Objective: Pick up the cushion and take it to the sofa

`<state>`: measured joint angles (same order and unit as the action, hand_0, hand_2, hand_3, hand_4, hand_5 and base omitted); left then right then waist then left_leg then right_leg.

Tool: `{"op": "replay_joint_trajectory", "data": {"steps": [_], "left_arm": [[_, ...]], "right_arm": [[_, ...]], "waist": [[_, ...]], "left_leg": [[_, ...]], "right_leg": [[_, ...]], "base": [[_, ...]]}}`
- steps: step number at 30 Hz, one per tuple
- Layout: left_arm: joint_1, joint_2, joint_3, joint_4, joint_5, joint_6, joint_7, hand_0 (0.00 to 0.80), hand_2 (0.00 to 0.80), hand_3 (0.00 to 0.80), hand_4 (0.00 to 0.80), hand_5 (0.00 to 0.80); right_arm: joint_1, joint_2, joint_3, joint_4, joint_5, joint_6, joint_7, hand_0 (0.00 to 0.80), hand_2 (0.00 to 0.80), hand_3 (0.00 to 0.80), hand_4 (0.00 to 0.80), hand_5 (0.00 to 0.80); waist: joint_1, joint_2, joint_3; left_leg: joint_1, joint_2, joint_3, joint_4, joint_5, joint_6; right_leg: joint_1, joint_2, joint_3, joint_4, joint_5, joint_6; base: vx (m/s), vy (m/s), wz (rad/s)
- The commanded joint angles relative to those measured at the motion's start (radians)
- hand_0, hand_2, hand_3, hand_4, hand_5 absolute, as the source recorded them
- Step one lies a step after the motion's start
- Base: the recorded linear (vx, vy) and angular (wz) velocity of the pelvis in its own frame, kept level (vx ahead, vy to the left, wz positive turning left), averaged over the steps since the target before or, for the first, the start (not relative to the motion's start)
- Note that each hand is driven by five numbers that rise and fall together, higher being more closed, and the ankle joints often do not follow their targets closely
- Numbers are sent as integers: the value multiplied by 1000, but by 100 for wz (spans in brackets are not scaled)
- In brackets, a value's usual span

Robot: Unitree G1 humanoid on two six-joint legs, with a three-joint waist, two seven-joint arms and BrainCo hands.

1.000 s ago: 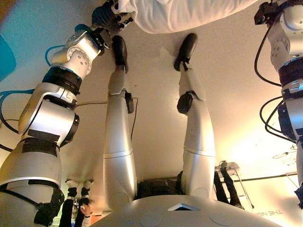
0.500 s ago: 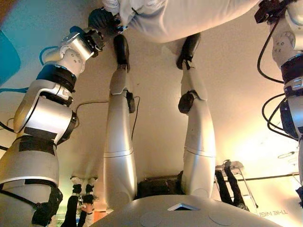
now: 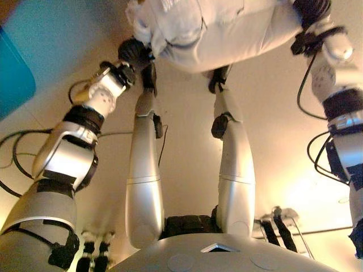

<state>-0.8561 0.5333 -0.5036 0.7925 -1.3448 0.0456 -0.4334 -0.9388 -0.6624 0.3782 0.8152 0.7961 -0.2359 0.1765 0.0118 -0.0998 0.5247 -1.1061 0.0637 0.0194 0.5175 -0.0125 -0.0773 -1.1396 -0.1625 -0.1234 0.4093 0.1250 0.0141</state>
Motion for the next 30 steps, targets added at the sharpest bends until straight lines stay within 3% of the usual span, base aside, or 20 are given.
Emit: {"op": "replay_joint_trajectory", "data": {"steps": [1, 4, 9, 12, 15, 18, 20, 23, 28, 30], "left_arm": [[48, -156, 67, -218, 25, -31, -111, 800, 800, 800, 800, 800], [139, -159, 104, -270, 52, -36, -121, 800, 800, 800, 800, 800], [314, -148, 160, -397, 103, -14, -142, 800, 800, 800, 800, 800], [426, -149, 180, -479, 119, -16, -149, 800, 800, 800, 800, 800], [606, -205, 154, -460, 205, -143, -296, 800, 800, 800, 800, 800], [652, -185, 183, -432, 196, -209, -348, 800, 800, 800, 800, 800], [715, -171, 230, -529, 229, -267, -264, 800, 800, 800, 800, 800], [793, -169, 262, -699, 365, -361, -166, 800, 800, 800, 800, 800], [841, -155, 308, -911, 414, -449, -74, 800, 800, 800, 800, 800], [829, -154, 333, -965, 412, -503, -19, 800, 800, 800, 800, 800]], "right_arm": [[107, 42, -11, -190, -10, -80, 51, 800, 800, 800, 800, 800], [223, 57, -71, -269, -54, -96, 45, 800, 800, 800, 800, 800], [440, 109, -174, -434, -139, -102, 60, 800, 800, 800, 800, 800], [553, 142, -205, -531, -192, -86, 61, 800, 800, 800, 800, 800], [667, 180, -239, -591, -234, -132, 87, 800, 800, 800, 800, 800], [724, 193, -260, -655, -247, -152, 132, 800, 800, 800, 800, 800], [799, 220, -276, -780, -279, -122, 131, 800, 800, 800, 800, 800], [877, 246, -301, -923, -338, -138, 89, 800, 800, 800, 800, 800], [912, 247, -343, -1094, -359, -209, 32, 800, 800, 800, 800, 800], [895, 240, -356, -1141, -346, -248, 15, 800, 800, 800, 800, 800]], "waist": [[-16, 65, -5], [-11, 59, -5], [-9, 55, -5], [-4, 59, -50], [10, 64, -110], [2, 73, -160], [-5, 84, -237], [-9, 95, -326], [-10, 92, -411], [-2, 87, -435]], "left_leg": [[103, -17, -63, -85, 33, -35], [249, -22, -56, -138, 31, -22], [498, -34, 2, -217, 18, -6], [624, -40, 23, -274, 10, 5], [727, -49, 21, -327, 2, 18], [823, -57, 32, -377, 4, 27], [938, -60, 35, -432, -5, 34], [1032, -59, 34, -476, -11, 44], [1142, -60, 9, -522, -32, 60], [1173, -57, 4, -542, -35, 61]], "right_leg": [[137, 14, -15, 39, -79, 95], [272, 10, -25, -12, -78, 102], [516, 3, -57, -80, -94, 108], [641, -4, -70, -126, -109, 117], [746, -15, -84, -173, -113, 124], [837, -25, -81, -213, -110, 129], [952, -16, -65, -256, -128, 127], [1046, 1, -41, -296, -139, 120], [1156, 32, 4, -344, -153, 104], [1188, 37, -8, -356, -159, 100]], "base": [[25, -26, 5], [26, 3, 7], [65, 31, 5], [115, 57, -4], [80, 26, 1], [173, 148, 6], [337, 160, 2], [301, 53, 6], [138, -10, 14], [49, -60, 19]]}}
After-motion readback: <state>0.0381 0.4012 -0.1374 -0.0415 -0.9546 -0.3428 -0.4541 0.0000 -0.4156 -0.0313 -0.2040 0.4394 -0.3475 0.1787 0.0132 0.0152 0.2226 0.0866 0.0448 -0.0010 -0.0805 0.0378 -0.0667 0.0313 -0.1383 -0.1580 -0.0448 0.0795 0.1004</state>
